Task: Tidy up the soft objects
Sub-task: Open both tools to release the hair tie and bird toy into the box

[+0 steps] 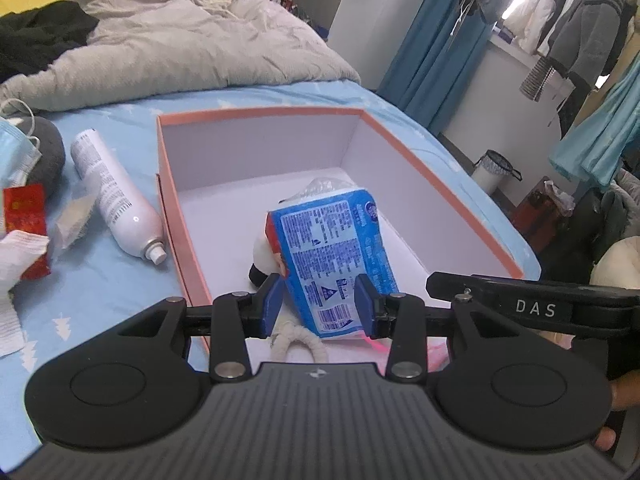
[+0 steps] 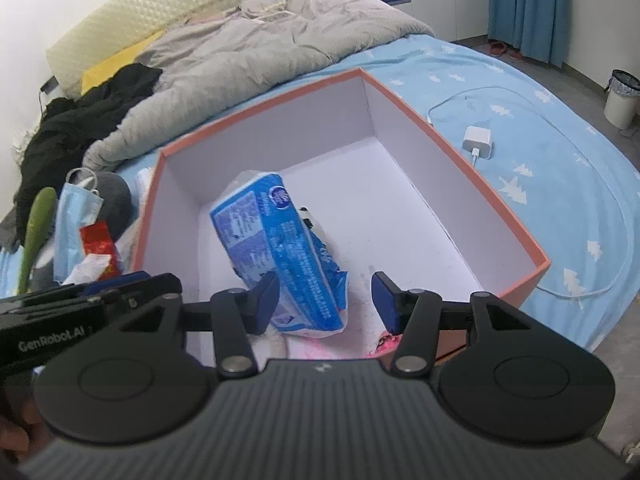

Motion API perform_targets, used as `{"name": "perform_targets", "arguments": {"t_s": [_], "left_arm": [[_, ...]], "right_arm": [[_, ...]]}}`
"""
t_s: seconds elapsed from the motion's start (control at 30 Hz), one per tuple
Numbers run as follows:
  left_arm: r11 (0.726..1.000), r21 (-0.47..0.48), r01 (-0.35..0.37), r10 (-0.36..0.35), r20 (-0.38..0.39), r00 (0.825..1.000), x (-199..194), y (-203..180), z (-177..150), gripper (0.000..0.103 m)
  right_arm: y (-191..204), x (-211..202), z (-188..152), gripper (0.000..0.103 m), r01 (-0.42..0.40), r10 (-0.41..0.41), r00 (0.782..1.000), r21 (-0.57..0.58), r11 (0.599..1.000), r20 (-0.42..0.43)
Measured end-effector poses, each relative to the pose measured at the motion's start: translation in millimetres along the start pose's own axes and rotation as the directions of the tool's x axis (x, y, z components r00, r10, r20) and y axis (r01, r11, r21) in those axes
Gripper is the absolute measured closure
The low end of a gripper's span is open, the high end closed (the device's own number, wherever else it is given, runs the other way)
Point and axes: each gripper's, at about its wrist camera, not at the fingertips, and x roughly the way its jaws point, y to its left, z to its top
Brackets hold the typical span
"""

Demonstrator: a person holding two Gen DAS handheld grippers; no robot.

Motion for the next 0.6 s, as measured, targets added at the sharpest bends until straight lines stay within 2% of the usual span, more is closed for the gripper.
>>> {"name": "perform_targets", "arguments": {"t_s": [0.6], "left_arm": [[1.0,0.017,-0.025,0.023,0.128,0.991,-133,-12,-34,0.058]], "right_arm": [[41,-89,-36,0.049,-0.067,0.069,0.992,-0.027,0.997,0.104]]}}
